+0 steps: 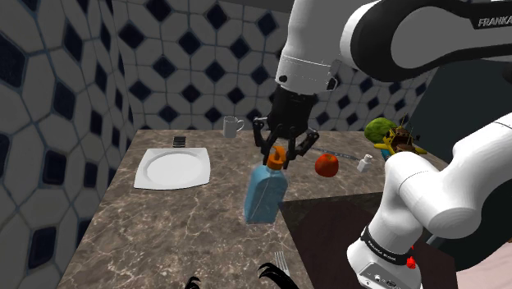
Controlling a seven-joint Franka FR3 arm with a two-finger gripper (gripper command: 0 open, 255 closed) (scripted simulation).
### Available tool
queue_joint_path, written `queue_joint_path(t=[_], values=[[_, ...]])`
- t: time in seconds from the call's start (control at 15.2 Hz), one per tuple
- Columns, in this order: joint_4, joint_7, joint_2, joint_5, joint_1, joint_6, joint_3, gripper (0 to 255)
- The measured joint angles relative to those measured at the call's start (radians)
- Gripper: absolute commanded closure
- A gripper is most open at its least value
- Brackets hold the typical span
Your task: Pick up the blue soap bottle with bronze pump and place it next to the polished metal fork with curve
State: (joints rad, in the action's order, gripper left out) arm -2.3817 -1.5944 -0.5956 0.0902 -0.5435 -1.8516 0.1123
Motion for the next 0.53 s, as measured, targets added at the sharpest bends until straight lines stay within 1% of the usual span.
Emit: queue_joint_path(t=[0.53], values=[[-0.102, 0.005, 0.009, 0.005, -0.002, -0.110, 0.005, 255]])
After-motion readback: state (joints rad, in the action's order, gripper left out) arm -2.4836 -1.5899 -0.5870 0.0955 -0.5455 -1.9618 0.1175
